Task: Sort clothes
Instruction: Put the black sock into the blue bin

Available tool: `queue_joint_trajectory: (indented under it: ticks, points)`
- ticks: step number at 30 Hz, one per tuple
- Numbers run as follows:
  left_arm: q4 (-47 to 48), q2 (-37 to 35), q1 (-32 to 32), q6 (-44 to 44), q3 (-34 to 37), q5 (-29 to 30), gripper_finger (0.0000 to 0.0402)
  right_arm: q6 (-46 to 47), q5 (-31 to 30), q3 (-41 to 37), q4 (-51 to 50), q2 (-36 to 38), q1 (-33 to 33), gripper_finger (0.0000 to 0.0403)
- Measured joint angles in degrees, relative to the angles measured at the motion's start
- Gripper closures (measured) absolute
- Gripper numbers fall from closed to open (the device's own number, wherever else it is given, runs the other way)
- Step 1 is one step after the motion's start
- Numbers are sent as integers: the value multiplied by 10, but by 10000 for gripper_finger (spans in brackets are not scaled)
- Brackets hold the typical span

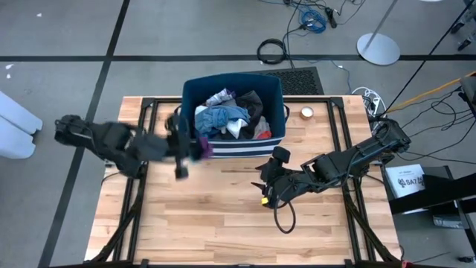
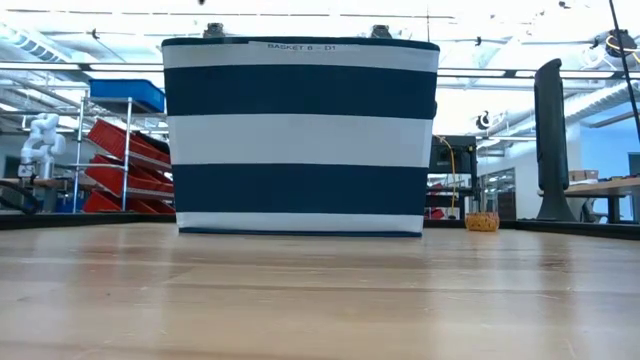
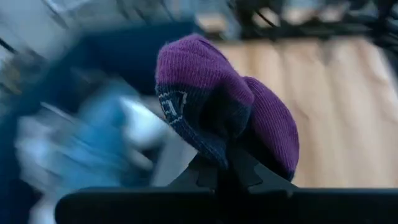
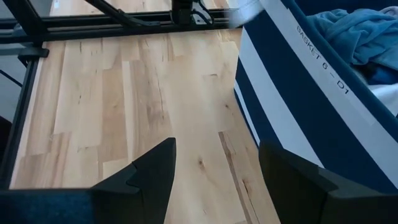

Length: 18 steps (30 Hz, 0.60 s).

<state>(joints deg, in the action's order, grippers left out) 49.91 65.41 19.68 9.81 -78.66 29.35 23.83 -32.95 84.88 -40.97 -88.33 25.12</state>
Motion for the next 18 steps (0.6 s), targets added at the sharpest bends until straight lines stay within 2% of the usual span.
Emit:
queue_joint_trajectory:
  ticks: [5,9,12,18]
  points:
    - [-46,1,-119,-172,-68,28,397,10,0,0,1,0,0,186]
    - [-79,2,-225,-240,-88,21,397,10,0,0,0,0,0,186]
    - [-93,9,-314,-254,-89,-27,397,1,0,0,0,0,0,186]
    - [-47,68,-479,-239,-89,-156,397,-7,0,0,-5,0,0,186]
